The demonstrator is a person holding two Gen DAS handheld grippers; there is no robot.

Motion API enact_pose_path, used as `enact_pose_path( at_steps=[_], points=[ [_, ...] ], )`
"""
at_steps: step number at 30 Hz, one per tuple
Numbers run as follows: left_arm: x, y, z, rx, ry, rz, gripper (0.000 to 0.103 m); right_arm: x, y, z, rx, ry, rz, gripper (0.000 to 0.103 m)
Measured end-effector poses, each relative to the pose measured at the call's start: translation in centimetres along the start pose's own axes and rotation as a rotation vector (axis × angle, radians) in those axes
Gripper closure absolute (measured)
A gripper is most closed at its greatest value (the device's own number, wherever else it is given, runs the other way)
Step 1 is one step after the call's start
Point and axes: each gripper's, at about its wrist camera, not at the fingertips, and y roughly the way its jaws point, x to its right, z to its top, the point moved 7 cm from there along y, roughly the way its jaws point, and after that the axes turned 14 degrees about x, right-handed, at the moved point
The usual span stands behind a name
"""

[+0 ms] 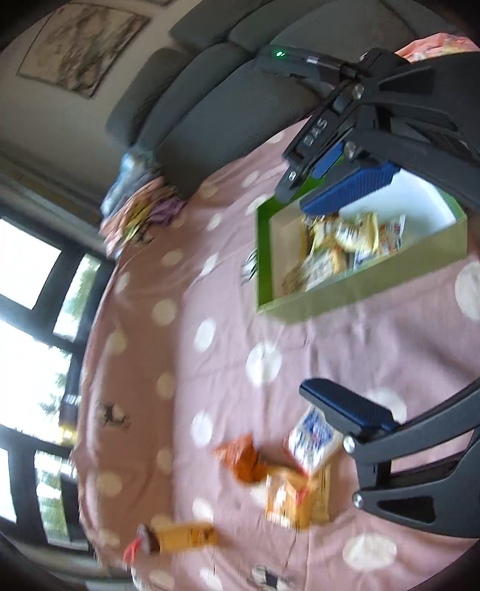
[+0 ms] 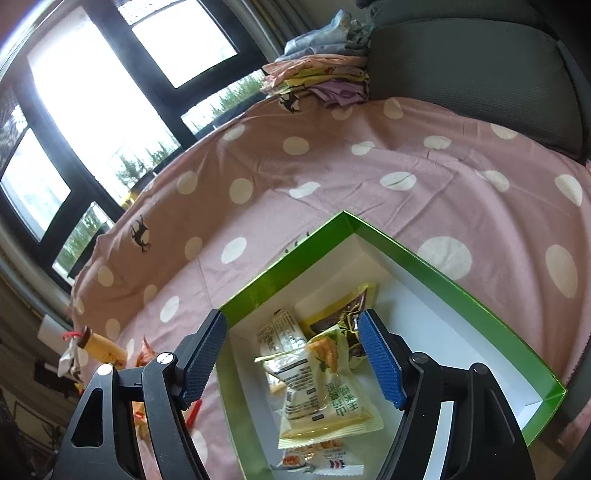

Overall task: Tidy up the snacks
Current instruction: 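Move the right gripper back over the snack pile, then lower the right gripper and grasp the white-and-blue biscuit packet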

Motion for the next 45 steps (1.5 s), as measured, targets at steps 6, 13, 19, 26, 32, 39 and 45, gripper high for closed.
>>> enact_pose_path(
  at_steps=[6,13,19,26,32,39,45],
  points=[
    [-7.8,-3.6,0.1,0.064,-0.082,0.178,0.008,-4.7,-1.0,-0.8,0.023,-0.058,0.110,0.024],
    [-16.8,-6.1,-2.2,0.071,-0.159,0.408,0.008,-9.7,-1.3,-2.8,0.023,-0.198,0.184,0.016],
    [-21.2,-7.5,-2.7,0.079,-0.275,0.472,0.007,-13.3,-0.7,-6.2,-0.051,-0.265,0.251,0.010],
    [-22.3,-7.6,-3.2,0.056,-0.275,0.506,0.003,-14.9,0.9,-10.6,-0.191,-0.318,0.251,0.010],
    [-22.5,-6.6,-4.1,0.000,-0.251,0.523,0.002,-14.8,2.1,-12.8,-0.243,-0.323,0.228,0.010],
    [-22.8,-6.4,-4.7,-0.034,-0.233,0.546,0.002,-15.0,4.1,-16.0,-0.351,-0.368,0.200,0.010],
    [-23.0,-6.1,-5.1,-0.059,-0.249,0.543,0.002,-15.4,4.6,-17.5,-0.381,-0.435,0.187,0.010]
  ],
)
